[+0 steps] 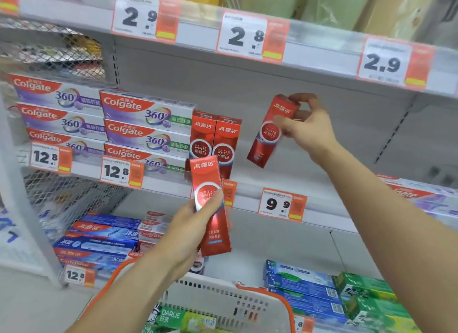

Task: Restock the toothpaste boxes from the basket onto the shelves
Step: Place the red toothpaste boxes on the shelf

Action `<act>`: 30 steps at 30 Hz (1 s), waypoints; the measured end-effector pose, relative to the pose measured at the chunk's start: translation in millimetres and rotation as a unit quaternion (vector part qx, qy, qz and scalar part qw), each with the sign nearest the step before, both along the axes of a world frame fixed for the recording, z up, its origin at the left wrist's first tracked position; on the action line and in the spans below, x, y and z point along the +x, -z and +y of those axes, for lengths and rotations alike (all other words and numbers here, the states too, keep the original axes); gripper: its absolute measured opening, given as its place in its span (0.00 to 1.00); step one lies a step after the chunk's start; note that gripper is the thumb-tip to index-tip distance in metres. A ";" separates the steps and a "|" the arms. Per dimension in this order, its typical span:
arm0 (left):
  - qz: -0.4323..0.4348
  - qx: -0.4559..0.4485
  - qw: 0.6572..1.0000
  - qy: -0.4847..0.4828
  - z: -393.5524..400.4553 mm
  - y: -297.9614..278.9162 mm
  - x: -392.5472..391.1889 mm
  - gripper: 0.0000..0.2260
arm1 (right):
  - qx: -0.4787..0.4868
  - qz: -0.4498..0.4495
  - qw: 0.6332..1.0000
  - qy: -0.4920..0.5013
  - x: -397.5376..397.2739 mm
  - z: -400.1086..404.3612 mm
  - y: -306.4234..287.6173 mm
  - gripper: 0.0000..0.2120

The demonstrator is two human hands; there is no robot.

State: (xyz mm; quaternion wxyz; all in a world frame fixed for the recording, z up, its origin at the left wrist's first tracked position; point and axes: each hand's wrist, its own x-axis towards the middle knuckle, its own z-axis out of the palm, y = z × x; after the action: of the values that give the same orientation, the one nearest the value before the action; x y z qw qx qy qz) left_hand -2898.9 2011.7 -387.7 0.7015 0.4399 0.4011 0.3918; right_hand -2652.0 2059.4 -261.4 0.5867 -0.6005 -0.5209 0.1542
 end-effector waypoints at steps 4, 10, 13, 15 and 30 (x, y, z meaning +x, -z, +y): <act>0.000 -0.006 1.000 0.002 1.7 0.0 -0.5 0.20 | -0.009 -0.026 0.998 -0.057 -7.7 29.5 8.2 0.27; -0.001 -0.009 1.000 -0.006 10.4 -0.7 -5.8 0.21 | -0.052 -0.032 0.987 -0.148 -20.2 42.4 22.7 0.24; -0.008 -0.007 1.000 -0.017 16.4 -4.1 -9.7 0.23 | -0.073 -0.046 0.982 -0.170 -18.6 42.4 27.7 0.26; -0.011 -0.006 1.000 -0.025 20.1 -5.6 -11.2 0.22 | -0.091 -0.058 0.976 -0.190 -17.4 40.3 25.4 0.29; -0.016 0.030 0.999 -0.041 24.7 -12.8 0.4 0.20 | -0.132 -0.039 0.965 -0.225 -28.8 43.6 24.0 0.36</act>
State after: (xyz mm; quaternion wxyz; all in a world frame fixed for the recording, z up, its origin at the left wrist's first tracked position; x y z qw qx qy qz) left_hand -2898.6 2036.4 -375.0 0.6778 0.4370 0.3956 0.4394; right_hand -2680.8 2103.0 -285.4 0.4316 -0.5458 -0.6399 0.3261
